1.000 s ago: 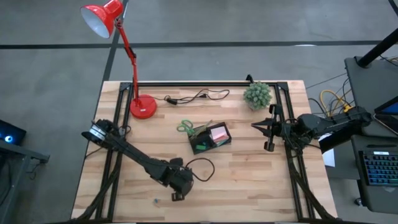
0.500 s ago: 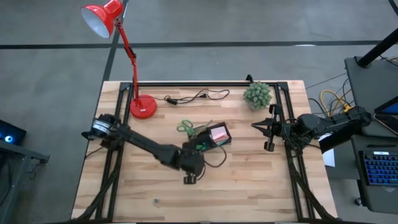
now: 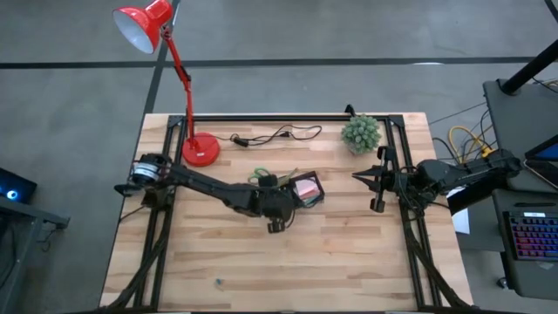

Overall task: Pick and place office supplies into organizer
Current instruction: Put the pink eraser into the black desk organizer

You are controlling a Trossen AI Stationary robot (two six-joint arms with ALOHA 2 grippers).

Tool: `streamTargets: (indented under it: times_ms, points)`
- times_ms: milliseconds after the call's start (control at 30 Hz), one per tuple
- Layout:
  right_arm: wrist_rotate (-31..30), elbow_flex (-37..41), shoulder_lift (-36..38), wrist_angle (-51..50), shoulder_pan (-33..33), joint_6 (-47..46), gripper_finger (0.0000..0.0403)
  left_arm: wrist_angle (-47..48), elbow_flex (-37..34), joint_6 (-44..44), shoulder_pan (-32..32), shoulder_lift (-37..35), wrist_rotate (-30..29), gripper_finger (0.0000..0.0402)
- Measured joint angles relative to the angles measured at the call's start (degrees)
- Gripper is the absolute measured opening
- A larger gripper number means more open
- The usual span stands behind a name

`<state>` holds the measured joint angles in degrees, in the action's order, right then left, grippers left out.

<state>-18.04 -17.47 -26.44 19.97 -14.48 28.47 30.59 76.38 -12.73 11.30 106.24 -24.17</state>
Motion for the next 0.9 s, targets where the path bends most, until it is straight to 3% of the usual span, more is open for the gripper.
streamTargets:
  times_ms: [533,900]
  points:
    - [0.0,0.0,0.0,0.0,0.0,0.0,0.0008,-0.1,-0.4,-0.4,-1.2,0.2,1.4,0.0031]
    - [0.0,0.0,0.0,0.0,0.0,0.0,0.0008,-0.1,-0.7,-3.4,-1.9,0.3,4.0,0.0089]
